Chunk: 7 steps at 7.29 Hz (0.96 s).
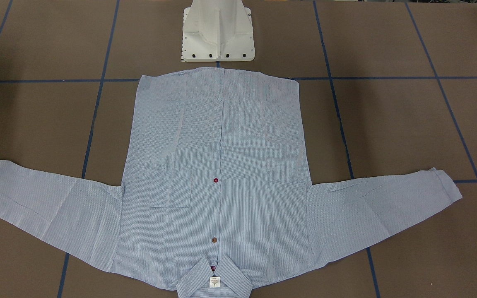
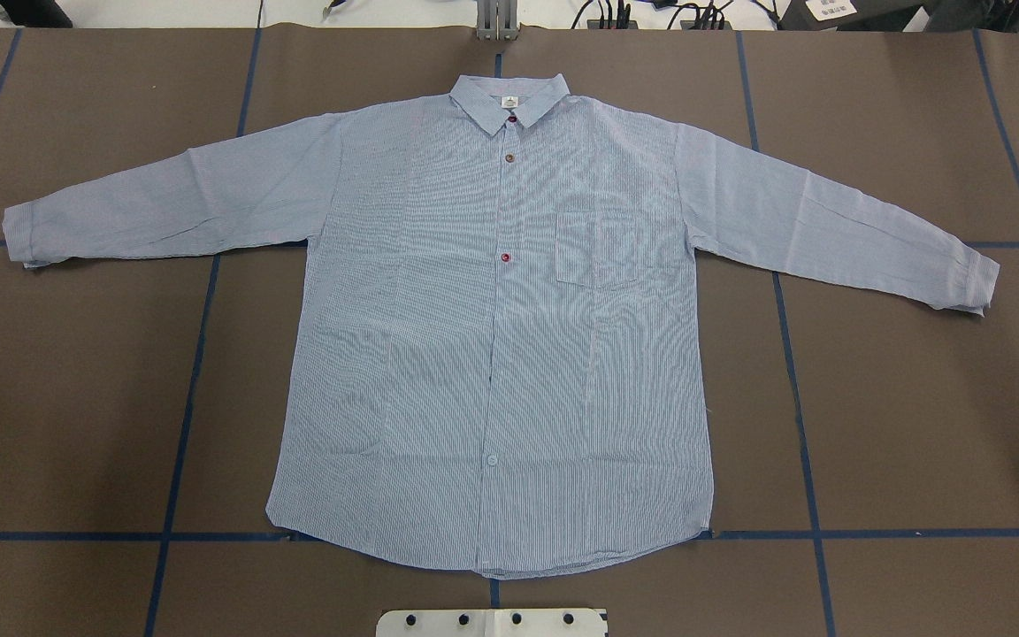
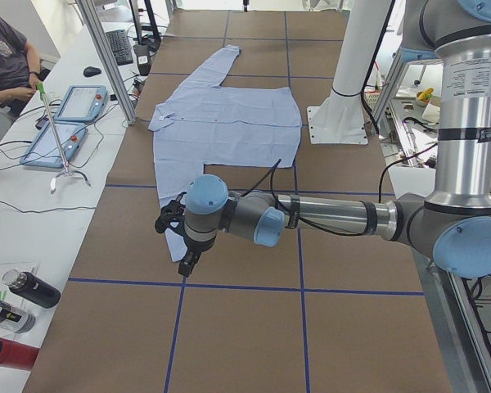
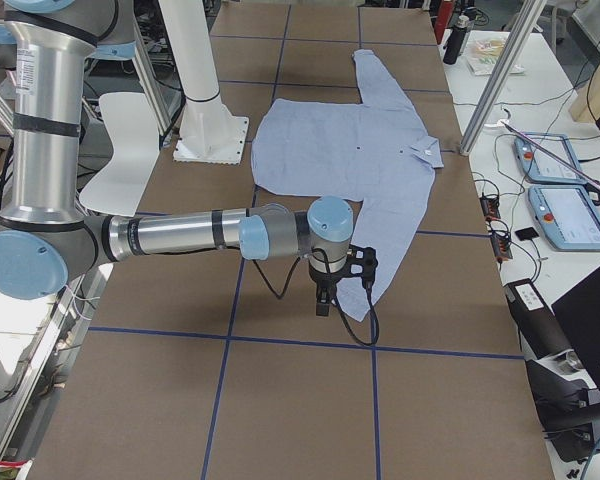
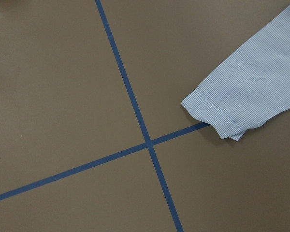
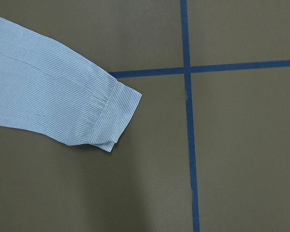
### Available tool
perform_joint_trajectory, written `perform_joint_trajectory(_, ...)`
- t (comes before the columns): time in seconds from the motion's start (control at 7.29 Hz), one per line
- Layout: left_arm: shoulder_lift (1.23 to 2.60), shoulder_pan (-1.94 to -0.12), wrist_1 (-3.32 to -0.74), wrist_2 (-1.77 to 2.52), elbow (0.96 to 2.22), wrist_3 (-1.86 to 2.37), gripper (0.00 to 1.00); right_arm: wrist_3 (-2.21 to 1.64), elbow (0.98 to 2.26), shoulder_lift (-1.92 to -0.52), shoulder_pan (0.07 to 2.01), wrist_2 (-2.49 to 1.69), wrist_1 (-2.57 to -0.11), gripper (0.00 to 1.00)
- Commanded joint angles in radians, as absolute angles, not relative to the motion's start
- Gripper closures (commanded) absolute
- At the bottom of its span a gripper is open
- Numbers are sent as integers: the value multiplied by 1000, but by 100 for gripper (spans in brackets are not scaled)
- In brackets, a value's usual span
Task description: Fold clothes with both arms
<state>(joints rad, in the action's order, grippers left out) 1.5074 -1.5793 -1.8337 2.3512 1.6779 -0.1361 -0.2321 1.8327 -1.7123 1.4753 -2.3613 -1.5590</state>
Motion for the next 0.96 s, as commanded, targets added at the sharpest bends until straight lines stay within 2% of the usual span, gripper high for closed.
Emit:
perform_joint_trajectory(0.0, 1488, -1580, -1827, 2356, 1744, -130, 1, -226, 1835, -1721, 1474, -2364, -1559, 0)
perform_joint_trajectory(0.41, 1467, -1572, -1835, 2358, 1749, -121, 1, -235, 1836, -1723, 1460, -2362, -1555, 0)
perform_joint_trajectory(0.82, 1465, -1572, -1841, 2397, 1776, -121, 1, -291, 1818, -1727, 1433, -2364, -1437, 0)
